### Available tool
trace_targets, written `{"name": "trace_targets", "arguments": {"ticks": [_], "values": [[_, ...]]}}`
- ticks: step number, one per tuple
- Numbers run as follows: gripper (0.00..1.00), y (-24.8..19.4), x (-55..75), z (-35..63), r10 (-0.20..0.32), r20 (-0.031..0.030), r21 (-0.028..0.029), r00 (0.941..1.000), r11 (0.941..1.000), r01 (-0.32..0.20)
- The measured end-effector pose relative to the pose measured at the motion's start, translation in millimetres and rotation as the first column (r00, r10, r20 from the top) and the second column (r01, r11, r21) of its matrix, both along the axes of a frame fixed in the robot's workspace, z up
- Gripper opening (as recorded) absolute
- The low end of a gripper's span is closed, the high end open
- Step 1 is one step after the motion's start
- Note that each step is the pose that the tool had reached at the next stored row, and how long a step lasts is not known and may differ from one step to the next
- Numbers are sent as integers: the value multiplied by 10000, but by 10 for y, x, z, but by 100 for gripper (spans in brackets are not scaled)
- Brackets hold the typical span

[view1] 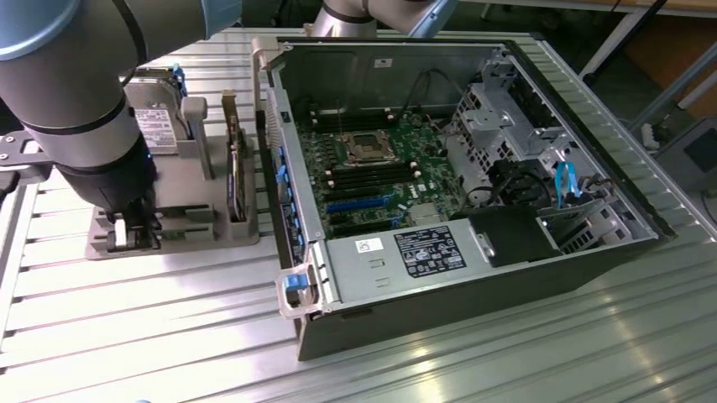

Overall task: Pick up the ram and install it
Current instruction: 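Pick up the ram and move it above insertion slot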

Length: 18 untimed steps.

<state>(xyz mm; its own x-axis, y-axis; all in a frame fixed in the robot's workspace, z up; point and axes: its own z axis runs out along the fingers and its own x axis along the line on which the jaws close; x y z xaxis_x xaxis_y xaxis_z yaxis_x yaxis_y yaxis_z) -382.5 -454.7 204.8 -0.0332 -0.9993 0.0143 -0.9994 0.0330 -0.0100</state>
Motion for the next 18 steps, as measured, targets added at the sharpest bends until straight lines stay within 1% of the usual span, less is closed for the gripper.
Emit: {"name": "trace_targets", "arguments": {"ticks": [1, 5, 6, 7, 8, 9, 15, 16, 17, 18], "values": [[29, 145, 0, -7, 1, 2, 2, 10000, 10000, -1], [29, 141, 0, -6, 1, 0, 1, 10000, 10000, -1], [29, 82, 0, -8, 0, 1, 1, 10000, 10000, 0], [29, -38, 24, -11, 2, 1, 1, 10000, 10000, -2], [29, -15, 51, -11, 3, 1, 1, 10000, 10000, -3], [29, -2, 65, -11, 8, 1, 2, 10000, 10000, -8], [29, 4, 66, -11, 7, 1, 2, 10000, 10000, -7], [29, 17, 66, -10, 5, 0, 1, 10000, 10000, -5], [29, 41, 67, -11, 6, 2, 2, 10000, 10000, -6], [29, 50, 69, -12, 8, 2, 2, 10000, 10000, -8]]}}
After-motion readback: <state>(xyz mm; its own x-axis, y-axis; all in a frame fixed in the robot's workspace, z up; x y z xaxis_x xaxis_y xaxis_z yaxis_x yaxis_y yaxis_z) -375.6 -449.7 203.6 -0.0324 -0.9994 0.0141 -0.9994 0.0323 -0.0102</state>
